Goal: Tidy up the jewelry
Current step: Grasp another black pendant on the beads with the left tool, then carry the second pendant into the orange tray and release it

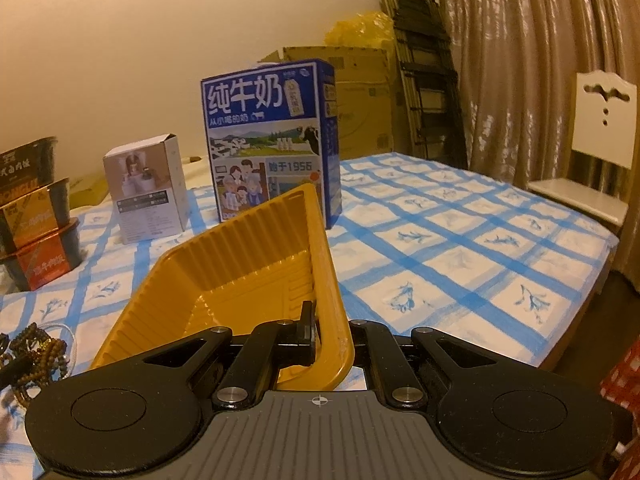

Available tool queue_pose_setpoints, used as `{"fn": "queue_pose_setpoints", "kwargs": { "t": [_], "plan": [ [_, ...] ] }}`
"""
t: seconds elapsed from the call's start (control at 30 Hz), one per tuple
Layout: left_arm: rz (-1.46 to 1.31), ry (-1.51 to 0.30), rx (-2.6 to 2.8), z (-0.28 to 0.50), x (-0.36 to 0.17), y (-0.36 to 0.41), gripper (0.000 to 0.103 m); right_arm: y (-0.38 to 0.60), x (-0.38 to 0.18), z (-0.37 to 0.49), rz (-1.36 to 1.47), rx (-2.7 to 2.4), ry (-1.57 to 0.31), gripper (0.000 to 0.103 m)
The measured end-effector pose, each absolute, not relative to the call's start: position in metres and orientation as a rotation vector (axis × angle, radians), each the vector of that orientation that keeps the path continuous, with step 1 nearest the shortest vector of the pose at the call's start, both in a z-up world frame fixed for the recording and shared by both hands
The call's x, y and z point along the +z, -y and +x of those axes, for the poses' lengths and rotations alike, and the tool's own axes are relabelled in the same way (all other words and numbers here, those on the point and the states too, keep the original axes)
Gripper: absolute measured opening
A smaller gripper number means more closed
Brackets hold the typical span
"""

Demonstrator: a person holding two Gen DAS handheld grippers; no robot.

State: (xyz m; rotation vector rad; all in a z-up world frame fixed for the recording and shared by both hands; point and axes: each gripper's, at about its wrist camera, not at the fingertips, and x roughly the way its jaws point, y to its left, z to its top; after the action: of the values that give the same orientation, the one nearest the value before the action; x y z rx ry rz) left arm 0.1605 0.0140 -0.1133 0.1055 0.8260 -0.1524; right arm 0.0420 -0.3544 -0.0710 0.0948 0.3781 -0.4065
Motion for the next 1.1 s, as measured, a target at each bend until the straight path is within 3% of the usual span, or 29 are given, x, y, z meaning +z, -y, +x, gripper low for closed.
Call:
{"fn": "queue_pose_setpoints", "kwargs": {
  "t": [0.27,0.43,0.87,1.1],
  "plan": [
    [0.107,-0.86,-0.145,0.184,-0.126,-0.013,0.031,0.351,-0.07,0.046,0.075,-0.4,-0.378,0.005],
    [0.084,-0.869,-0.171,0.19,-0.131,-0.014,0.02,0.352,-0.069,0.046,0.079,-0.403,-0.38,0.005],
    [0.017,-0.773,-0.165,0.175,-0.105,-0.015,0.019,0.349,-0.069,0.045,0.085,-0.399,-0.377,0.006],
    [-0.022,-0.714,-0.327,0.165,-0.08,0.032,0.019,0.348,-0.069,0.045,0.084,-0.399,-0.377,0.006]
  ]
}}
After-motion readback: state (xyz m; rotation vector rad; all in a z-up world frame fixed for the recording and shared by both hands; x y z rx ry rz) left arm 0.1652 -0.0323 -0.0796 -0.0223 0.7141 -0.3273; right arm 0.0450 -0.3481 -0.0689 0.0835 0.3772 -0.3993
